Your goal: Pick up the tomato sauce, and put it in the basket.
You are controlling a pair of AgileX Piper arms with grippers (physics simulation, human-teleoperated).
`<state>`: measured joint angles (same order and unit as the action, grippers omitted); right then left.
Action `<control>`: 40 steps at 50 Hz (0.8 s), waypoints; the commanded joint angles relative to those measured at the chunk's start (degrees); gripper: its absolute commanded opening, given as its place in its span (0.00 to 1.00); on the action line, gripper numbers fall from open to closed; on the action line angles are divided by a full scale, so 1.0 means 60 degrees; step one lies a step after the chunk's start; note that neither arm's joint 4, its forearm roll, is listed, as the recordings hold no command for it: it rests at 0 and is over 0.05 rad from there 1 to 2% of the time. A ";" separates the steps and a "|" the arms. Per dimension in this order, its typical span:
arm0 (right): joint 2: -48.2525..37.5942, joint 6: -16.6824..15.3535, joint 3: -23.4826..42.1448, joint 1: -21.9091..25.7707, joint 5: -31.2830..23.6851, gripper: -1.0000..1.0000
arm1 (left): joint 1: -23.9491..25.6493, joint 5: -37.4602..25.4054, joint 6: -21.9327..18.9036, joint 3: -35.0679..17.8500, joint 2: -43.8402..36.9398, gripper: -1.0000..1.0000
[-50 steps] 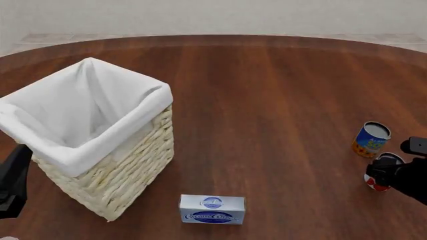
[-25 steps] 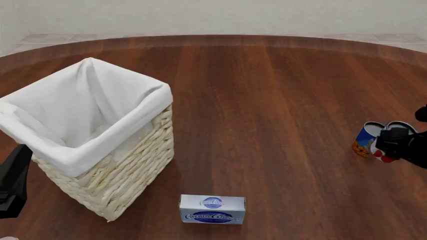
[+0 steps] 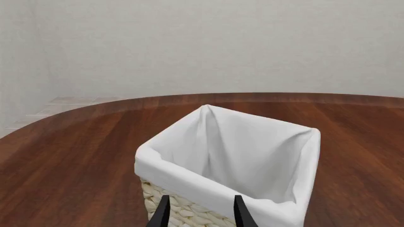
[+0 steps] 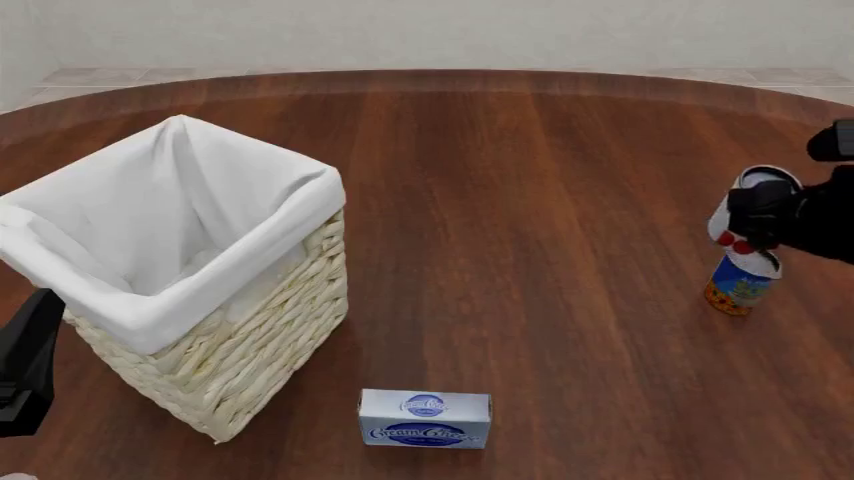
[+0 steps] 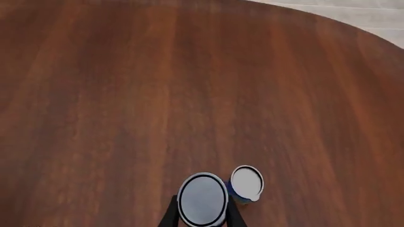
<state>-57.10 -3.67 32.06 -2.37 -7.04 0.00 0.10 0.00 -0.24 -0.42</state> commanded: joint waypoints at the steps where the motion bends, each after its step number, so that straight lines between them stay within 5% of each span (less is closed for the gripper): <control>1: -0.0435 -0.0101 0.1099 0.1008 -0.0286 0.00 | 0.0000 0.0000 0.0000 0.0000 0.0000 1.00; 40: -0.3060 -0.0478 0.4306 0.4599 -0.0357 0.00 | 0.0000 0.0000 0.0000 0.0000 0.0000 1.00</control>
<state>-71.96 -6.68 52.21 20.55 -7.77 0.00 0.10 0.00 -0.24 -0.42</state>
